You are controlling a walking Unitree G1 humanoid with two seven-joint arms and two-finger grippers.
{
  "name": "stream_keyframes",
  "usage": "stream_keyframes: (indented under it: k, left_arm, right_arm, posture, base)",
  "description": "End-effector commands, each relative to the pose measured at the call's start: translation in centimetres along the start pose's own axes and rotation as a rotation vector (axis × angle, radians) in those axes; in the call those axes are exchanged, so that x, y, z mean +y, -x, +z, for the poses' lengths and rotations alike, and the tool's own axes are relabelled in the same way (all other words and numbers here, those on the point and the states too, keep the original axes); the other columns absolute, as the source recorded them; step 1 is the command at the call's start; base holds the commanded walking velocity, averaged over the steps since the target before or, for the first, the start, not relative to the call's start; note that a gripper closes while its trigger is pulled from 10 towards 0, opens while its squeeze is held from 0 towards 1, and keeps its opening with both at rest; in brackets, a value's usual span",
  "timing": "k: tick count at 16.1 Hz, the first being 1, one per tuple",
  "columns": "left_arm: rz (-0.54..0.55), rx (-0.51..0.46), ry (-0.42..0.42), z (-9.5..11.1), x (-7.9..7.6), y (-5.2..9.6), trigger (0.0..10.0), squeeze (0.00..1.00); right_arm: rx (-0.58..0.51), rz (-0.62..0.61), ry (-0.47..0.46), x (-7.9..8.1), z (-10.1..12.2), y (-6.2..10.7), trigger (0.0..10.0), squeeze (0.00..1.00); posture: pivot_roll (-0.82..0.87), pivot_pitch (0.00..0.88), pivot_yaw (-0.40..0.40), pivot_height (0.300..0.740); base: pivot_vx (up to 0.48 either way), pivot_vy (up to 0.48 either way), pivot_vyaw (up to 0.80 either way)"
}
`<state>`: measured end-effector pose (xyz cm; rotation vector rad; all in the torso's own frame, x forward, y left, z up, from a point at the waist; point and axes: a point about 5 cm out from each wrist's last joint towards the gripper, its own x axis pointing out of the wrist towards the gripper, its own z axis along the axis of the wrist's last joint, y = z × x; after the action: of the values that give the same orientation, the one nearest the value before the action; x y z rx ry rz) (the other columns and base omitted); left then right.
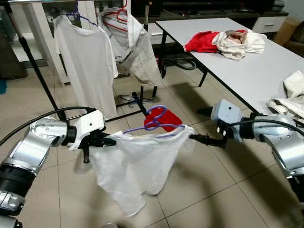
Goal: Hang hanger
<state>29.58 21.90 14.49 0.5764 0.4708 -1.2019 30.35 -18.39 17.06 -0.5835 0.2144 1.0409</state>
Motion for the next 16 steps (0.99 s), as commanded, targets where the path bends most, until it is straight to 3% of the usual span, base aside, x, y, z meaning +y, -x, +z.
stream_keyframes:
  k: [1, 3, 4, 6, 7, 8, 13, 16]
  left_arm:
    - [-0.026, -0.061, -0.064, 1.6, 0.0, 0.5, 0.0, 0.0]
    - [-0.035, -0.068, -0.07, 1.8, 0.0, 0.5, 0.0, 0.0]
    - [-0.062, -0.099, -0.105, 2.7, -0.3, 0.0, 0.0, 0.0]
    - [-0.083, -0.134, -0.132, 3.6, -0.5, -0.6, 0.0, 0.0]
    - [-0.089, -0.141, -0.135, 3.8, -0.6, -0.7, 0.0, 0.0]
    - [-0.097, -0.147, -0.143, 4.0, -0.6, -0.9, 0.0, 0.0]
    - [-0.114, -0.158, -0.156, 4.5, -0.6, -1.4, 0.0, 0.0]
    - [-0.106, -0.127, -0.143, 4.0, -0.5, -0.8, 0.0, 0.0]
  right_arm:
    - [-0.049, -0.007, 0.001, -0.5, 0.9, 0.0, 10.0, 0.69]
    - [-0.055, 0.003, -0.002, -0.5, 1.0, -0.2, 10.0, 0.69]
    - [-0.106, 0.092, -0.033, 0.5, 1.6, -1.5, 10.0, 0.0]
    - [-0.167, 0.191, -0.066, 1.7, 2.3, -3.3, 10.0, 0.0]
    - [-0.182, 0.224, -0.083, 2.2, 2.5, -3.7, 8.3, 0.0]
    - [-0.193, 0.282, -0.104, 2.9, 2.7, -4.2, 0.0, 0.0]
    - [-0.229, 0.328, -0.152, 3.5, 2.9, -4.7, 0.0, 0.0]
    - [-0.236, 0.351, -0.162, 3.4, 2.9, -4.4, 0.0, 0.0]
  posture:
    - [-0.14, 0.0, -0.067, 0.74]
    - [-0.14, 0.0, -0.067, 0.74]
    - [-0.14, 0.0, -0.071, 0.74]
    - [-0.14, 0.0, -0.069, 0.74]
    - [-0.14, 0.0, -0.067, 0.74]
    - [-0.15, 0.0, -0.062, 0.74]
    - [-0.15, 0.0, -0.055, 0.74]
    - [-0.13, 0.0, -0.06, 0.74]
  base:
    - [0.0, 0.0, 0.0]
    - [0.0, 0.0, 0.0]
    - [0.0, 0.0, 0.0]
    - [0.0, 0.0, 0.0]
    - [0.0, 0.0, 0.0]
    - [0.0, 0.0, 0.0]
    - [0.0, 0.0, 0.0]
    - [0.0, 0.0, 0.0]
